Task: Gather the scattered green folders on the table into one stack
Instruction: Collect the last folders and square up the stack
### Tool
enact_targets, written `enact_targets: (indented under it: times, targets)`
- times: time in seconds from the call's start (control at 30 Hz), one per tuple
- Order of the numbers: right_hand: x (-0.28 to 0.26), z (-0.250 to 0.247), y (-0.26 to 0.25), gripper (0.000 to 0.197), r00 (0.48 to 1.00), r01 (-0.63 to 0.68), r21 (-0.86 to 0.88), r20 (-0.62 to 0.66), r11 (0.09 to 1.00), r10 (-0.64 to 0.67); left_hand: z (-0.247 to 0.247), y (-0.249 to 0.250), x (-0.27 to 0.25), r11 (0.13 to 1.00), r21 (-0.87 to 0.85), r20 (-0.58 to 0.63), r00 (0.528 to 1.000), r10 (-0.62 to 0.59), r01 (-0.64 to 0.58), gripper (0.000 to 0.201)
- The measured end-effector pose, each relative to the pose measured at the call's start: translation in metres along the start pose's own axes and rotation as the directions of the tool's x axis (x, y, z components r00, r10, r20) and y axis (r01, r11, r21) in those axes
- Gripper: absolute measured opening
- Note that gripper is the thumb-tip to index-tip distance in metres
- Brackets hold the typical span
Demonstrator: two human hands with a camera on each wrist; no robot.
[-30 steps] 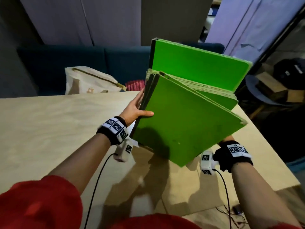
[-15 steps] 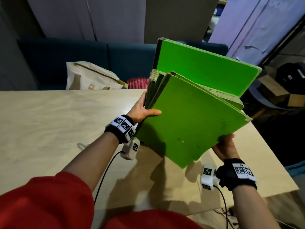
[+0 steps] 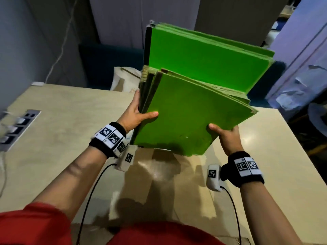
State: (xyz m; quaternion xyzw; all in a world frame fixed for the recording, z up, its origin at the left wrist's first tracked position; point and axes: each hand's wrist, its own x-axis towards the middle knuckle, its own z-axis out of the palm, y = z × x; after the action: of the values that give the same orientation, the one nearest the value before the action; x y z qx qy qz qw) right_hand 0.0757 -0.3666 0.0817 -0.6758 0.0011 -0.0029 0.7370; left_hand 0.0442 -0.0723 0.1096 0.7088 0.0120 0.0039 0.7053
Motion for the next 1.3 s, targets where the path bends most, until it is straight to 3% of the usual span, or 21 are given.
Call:
enact_targets:
  times: [0.1,0.2,0.3,0.4,0.5,0.6,0.67,0.77,0.9,1.0,1.07,1.13,1.23,1.3]
  targets:
    - [0.004,0.029,-0.001,0.042,0.989,0.029,-0.009,0.146,1.0,-0.028,-0.024,0.002,-0.022,1.0,0.018,-0.075,0.997,0.02,-0.019,0.115]
    - [0.01,0.054,-0.013,0.065,0.963,0.065,-0.025,0.263,0.998,-0.056,-0.042,0.008,-0.035,0.995,0.024,-0.112,0.989,0.096,-0.094,0.115]
    - [0.016,0.062,-0.021,0.061,0.944,0.136,-0.027,0.308,0.99,-0.122,-0.041,0.024,-0.043,0.979,-0.035,-0.129,0.972,0.196,-0.202,0.105]
    - [0.019,0.06,-0.018,0.066,0.934,0.186,-0.02,0.314,0.982,-0.17,-0.031,0.028,-0.045,0.952,-0.025,-0.24,0.926,0.291,-0.305,0.118]
    - [0.016,0.058,-0.016,0.079,0.945,0.151,-0.006,0.296,0.989,-0.142,-0.02,0.026,-0.044,0.947,-0.074,-0.306,0.911,0.276,-0.312,0.122]
    - [0.008,0.06,-0.017,0.087,0.95,0.127,0.077,0.276,0.989,-0.143,-0.016,0.023,-0.04,0.919,-0.21,-0.308,0.915,0.261,-0.333,0.1]
    - [0.004,0.063,-0.017,0.083,0.967,0.102,0.156,0.216,0.982,-0.135,-0.016,0.02,-0.037,0.913,-0.197,-0.37,0.89,0.268,-0.357,0.082]
    - [0.003,0.064,-0.017,0.085,0.983,0.151,0.204,0.07,0.967,-0.168,-0.018,0.016,-0.034,0.911,-0.173,-0.41,0.868,0.28,-0.375,0.073]
    - [0.003,0.072,-0.025,0.05,0.985,0.157,0.25,0.027,0.955,-0.169,-0.017,0.015,-0.036,0.898,-0.172,-0.417,0.856,0.306,-0.405,0.077]
    - [0.005,0.07,-0.02,0.067,0.974,0.223,0.192,-0.005,0.956,-0.226,-0.019,-0.007,-0.043,0.95,-0.028,-0.358,0.891,0.28,-0.31,0.107]
    - [0.0,0.067,-0.004,0.082,0.985,0.17,0.172,0.002,0.97,-0.173,-0.023,-0.023,-0.045,0.981,0.08,-0.326,0.925,0.194,-0.177,0.122]
    - [-0.006,0.065,0.016,0.072,0.994,0.095,0.119,0.049,0.988,-0.102,-0.029,-0.034,-0.044,0.982,0.17,-0.3,0.945,0.131,-0.082,0.122]
    - [-0.011,0.064,0.031,0.051,0.992,0.106,0.048,0.067,0.993,-0.109,-0.031,-0.038,-0.044,0.974,0.224,-0.301,0.947,0.114,-0.046,0.117]
    - [-0.009,0.065,0.027,0.059,0.994,0.106,0.047,0.032,0.993,-0.108,-0.031,-0.035,-0.043,0.964,0.26,-0.31,0.94,0.143,-0.061,0.116]
